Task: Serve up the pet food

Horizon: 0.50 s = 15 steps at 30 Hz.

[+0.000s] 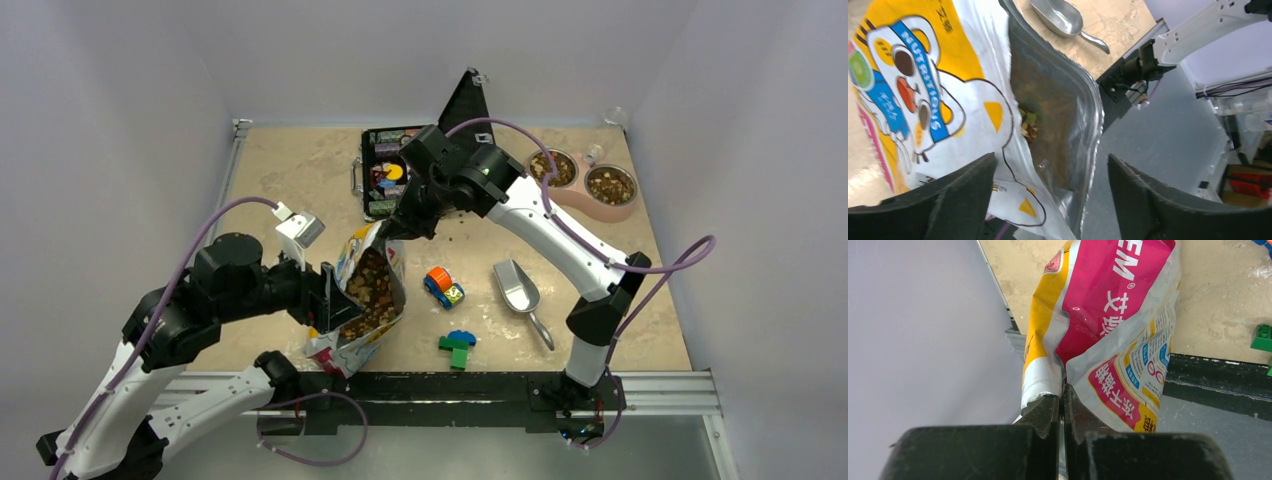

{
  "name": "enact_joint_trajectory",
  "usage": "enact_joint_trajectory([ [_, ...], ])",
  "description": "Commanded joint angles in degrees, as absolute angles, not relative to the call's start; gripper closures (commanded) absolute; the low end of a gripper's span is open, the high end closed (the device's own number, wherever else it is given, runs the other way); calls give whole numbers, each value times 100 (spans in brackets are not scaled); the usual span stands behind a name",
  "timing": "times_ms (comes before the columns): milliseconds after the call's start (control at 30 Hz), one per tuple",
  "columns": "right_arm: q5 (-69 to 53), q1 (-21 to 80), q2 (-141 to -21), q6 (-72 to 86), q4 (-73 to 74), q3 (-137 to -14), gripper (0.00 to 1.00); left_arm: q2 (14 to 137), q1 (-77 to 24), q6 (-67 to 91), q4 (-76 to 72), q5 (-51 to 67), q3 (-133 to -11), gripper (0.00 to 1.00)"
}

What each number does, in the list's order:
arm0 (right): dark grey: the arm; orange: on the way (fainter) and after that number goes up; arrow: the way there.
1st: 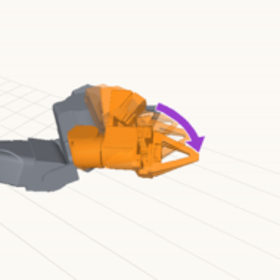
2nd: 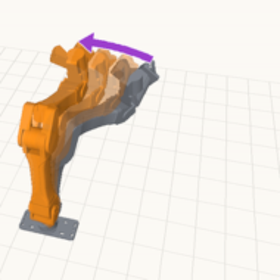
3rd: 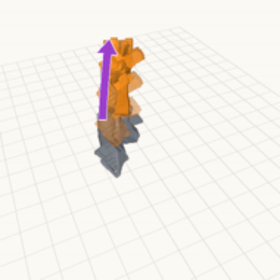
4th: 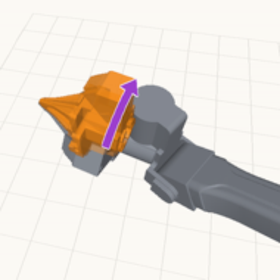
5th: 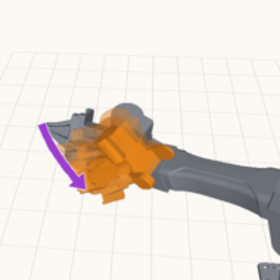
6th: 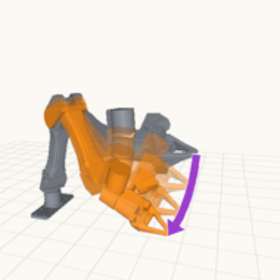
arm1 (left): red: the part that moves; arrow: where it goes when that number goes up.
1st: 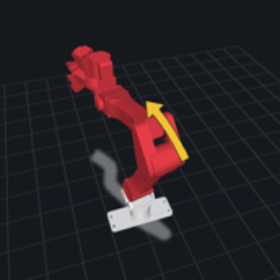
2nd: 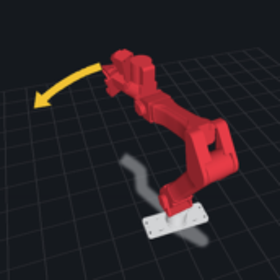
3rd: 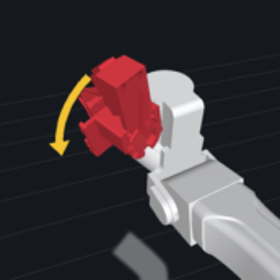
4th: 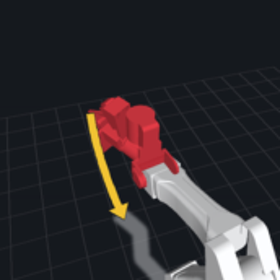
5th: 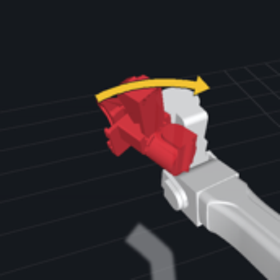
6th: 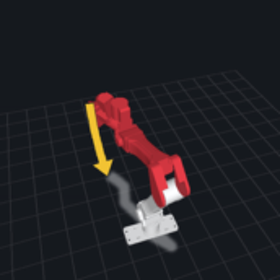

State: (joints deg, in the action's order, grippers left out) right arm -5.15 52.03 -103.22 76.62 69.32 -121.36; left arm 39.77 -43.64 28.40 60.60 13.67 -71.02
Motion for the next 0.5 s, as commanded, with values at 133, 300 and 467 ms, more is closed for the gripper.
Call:
enact_joint_trajectory([
  [133, -446, 4814, -9504, 8078, 5926, -12204, 100, 3933, -4403, 3188, 6688, 1926, -7247, 14],
  [300, -430, 4735, -9383, 8323, 5733, -11801, 100, 4011, -4403, 3239, 6634, 2330, -6892, 34],
  [467, -447, 4703, -9396, 8452, 5722, -11724, 100, 4114, -4525, 3146, 6636, 2184, -7034, 31],
])
